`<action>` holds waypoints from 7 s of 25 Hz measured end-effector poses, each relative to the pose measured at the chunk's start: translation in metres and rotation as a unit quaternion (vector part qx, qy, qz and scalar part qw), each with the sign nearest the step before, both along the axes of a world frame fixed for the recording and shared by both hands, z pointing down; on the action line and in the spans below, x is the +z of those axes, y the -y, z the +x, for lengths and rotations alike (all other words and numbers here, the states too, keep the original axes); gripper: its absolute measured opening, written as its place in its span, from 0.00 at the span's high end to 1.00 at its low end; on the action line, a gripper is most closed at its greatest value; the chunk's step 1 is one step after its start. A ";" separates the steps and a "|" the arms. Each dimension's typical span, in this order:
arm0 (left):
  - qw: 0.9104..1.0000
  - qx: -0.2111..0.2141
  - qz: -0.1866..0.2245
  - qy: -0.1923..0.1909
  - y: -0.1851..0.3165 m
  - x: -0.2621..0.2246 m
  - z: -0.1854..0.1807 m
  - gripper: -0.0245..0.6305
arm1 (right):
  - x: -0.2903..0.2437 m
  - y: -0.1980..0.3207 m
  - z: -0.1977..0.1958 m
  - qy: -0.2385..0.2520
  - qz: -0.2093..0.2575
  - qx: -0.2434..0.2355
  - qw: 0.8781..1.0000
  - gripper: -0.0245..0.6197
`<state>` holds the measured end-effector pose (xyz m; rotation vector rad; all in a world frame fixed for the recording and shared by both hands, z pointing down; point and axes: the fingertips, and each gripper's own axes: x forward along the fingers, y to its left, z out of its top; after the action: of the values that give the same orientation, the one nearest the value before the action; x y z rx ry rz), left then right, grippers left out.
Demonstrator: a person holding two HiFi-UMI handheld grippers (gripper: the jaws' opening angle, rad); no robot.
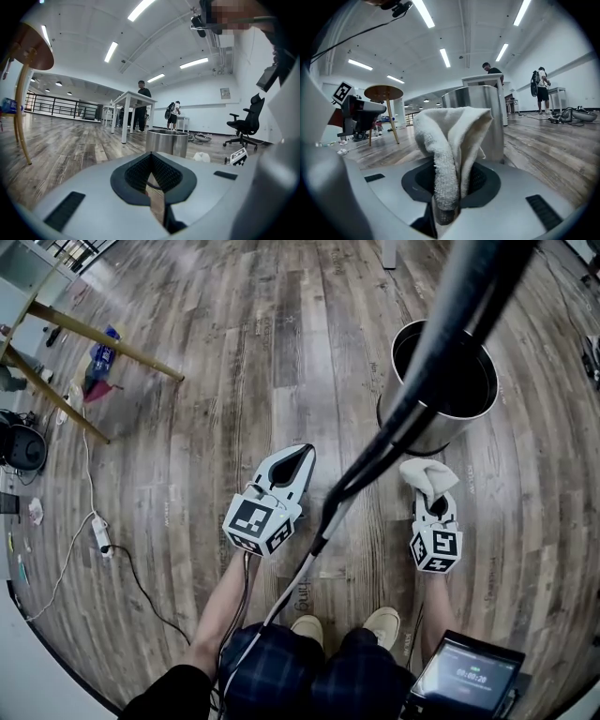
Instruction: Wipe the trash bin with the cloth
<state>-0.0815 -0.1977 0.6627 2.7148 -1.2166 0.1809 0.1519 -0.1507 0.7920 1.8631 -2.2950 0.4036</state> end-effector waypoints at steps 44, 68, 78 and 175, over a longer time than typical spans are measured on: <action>1.000 -0.005 -0.018 -0.002 -0.004 0.008 -0.002 0.97 | 0.073 0.072 -0.023 -0.057 -0.110 -0.016 0.992 0.82; 1.000 -0.003 -0.015 0.002 0.002 0.002 -0.004 0.97 | 0.076 0.049 0.122 -0.045 -0.120 0.127 0.984 0.82; 1.000 -0.007 -0.014 0.004 0.002 0.006 -0.008 0.97 | 0.028 0.037 0.109 -0.030 -0.049 0.103 0.993 0.82; 0.998 0.055 0.036 -0.005 -0.133 -0.729 -0.012 0.97 | -0.849 -0.128 -0.138 0.051 0.081 -0.114 0.989 0.82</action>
<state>-0.0939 -0.0648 -0.0667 2.8433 -1.0923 0.1400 0.0138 -0.0231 -0.0574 1.6538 -2.6453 0.2966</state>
